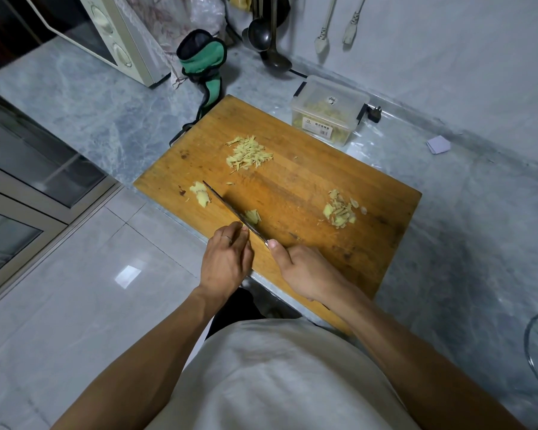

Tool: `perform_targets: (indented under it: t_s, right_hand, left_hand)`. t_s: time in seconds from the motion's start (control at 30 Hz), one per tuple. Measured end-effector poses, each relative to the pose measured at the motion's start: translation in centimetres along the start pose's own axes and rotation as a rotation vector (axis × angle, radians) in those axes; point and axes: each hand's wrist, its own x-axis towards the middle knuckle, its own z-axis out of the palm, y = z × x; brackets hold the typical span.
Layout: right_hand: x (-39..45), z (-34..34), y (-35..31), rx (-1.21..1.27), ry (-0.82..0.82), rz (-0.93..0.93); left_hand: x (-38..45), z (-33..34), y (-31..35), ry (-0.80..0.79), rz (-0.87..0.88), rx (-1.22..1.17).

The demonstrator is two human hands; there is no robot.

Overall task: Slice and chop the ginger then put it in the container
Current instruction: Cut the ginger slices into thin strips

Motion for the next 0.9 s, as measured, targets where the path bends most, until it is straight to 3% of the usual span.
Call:
perform_targets:
  t_s: [0.9]
  right_hand:
    - [-0.23,0.76,0.44,-0.041,0.01,-0.023]
  left_hand:
    - [0.01,0.31,0.05,0.003,-0.071,-0.099]
